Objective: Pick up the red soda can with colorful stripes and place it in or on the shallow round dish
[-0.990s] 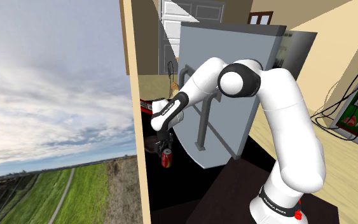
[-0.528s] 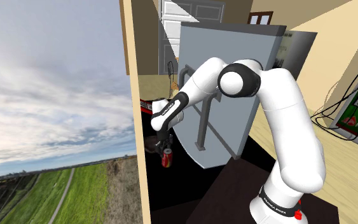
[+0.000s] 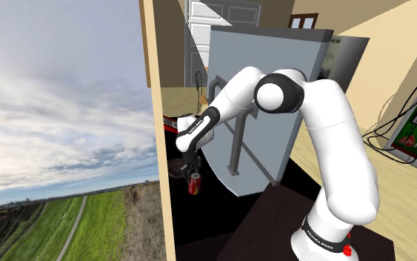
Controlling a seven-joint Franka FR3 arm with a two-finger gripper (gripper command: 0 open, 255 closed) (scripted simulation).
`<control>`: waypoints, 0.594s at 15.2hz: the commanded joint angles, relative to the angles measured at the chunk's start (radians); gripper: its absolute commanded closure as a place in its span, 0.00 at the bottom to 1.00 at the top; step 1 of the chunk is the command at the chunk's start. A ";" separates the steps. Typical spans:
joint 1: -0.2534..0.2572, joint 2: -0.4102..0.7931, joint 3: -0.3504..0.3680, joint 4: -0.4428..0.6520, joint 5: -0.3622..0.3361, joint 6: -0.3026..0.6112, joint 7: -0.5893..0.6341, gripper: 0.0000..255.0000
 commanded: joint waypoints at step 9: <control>0.002 -0.101 -0.002 -0.013 -0.003 -0.089 0.004 1.00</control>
